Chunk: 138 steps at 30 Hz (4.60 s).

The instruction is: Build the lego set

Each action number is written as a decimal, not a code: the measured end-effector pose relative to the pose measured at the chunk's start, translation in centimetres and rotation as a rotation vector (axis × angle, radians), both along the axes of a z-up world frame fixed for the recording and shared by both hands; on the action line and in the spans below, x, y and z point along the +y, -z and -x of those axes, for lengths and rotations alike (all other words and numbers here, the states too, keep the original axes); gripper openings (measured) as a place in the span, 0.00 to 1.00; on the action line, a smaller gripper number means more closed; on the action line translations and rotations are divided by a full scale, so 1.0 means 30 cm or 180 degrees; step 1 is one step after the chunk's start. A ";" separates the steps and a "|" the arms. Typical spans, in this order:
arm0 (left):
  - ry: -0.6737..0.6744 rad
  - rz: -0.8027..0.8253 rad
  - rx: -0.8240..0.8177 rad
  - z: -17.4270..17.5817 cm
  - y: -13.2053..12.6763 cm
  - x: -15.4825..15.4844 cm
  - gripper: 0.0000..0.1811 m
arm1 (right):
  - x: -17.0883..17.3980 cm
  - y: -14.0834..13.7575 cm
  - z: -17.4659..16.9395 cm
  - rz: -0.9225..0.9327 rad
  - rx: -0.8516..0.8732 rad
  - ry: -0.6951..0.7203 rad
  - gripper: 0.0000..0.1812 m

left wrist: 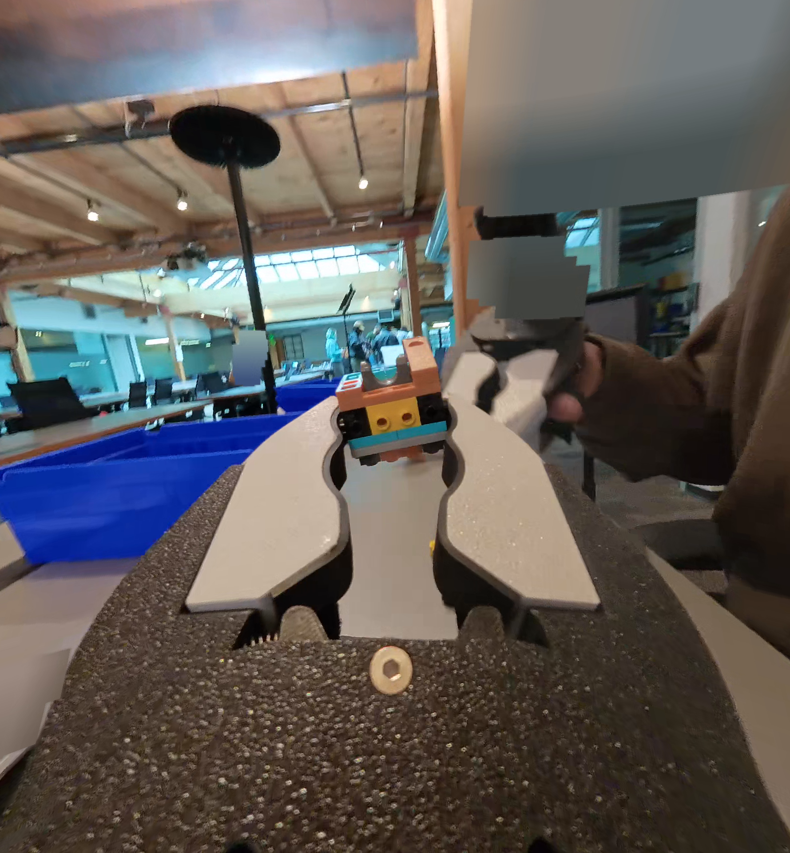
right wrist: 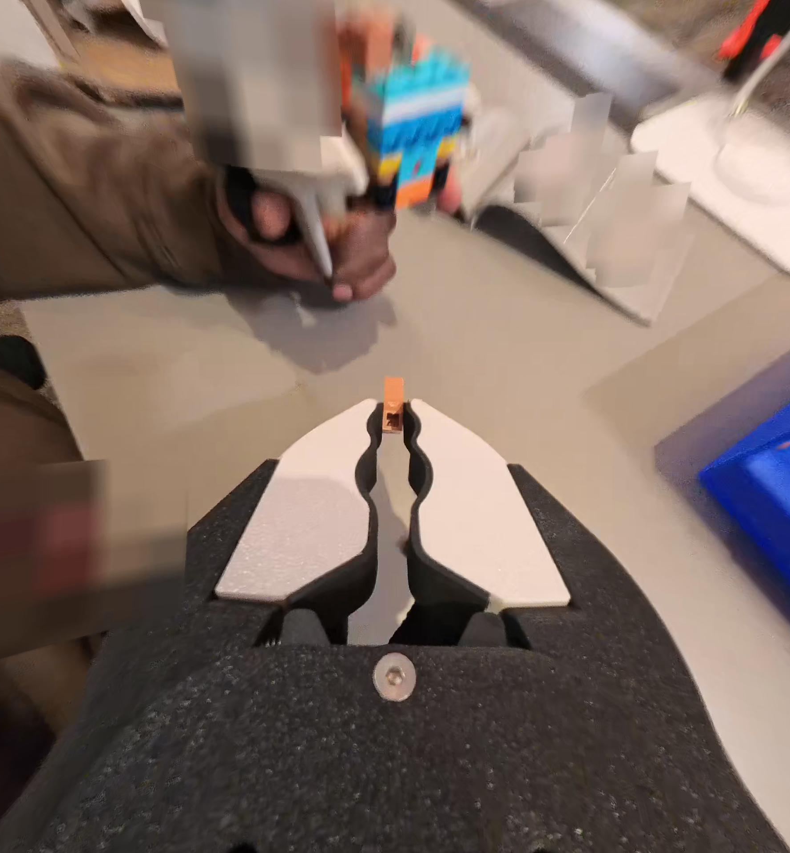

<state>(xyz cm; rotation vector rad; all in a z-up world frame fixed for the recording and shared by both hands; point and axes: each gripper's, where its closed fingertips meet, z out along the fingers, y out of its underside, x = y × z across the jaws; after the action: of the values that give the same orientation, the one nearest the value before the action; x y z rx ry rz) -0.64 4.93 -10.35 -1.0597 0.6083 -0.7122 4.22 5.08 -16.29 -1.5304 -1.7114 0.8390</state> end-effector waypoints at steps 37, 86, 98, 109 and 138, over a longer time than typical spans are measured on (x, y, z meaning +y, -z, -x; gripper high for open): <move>0.0590 -0.0086 0.0298 -0.138 0.034 -0.088 0.22 | -0.099 -0.207 0.142 -0.0309 -0.0763 -0.1788 0.07; 0.0812 0.0083 0.0220 -0.135 0.034 -0.099 0.22 | -0.108 -0.139 0.147 -0.3904 0.0739 -0.2594 0.31; 0.0847 0.0118 0.0191 -0.135 0.034 -0.101 0.22 | -0.109 -0.135 0.159 -0.3908 0.0851 -0.2484 0.30; 0.0957 0.0222 0.0084 -0.139 0.027 -0.108 0.22 | -0.116 -0.138 0.155 -0.3629 0.0903 -0.2459 0.30; 0.1090 0.0313 -0.0173 -0.105 -0.007 -0.109 0.22 | -0.120 -0.167 0.204 -0.3287 0.1264 -0.1972 0.31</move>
<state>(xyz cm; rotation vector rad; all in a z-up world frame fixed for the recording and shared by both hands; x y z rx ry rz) 2.51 1.66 -10.12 -1.0337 0.7222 -1.0753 -1.91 1.47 -11.28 -0.1375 -1.8469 0.3507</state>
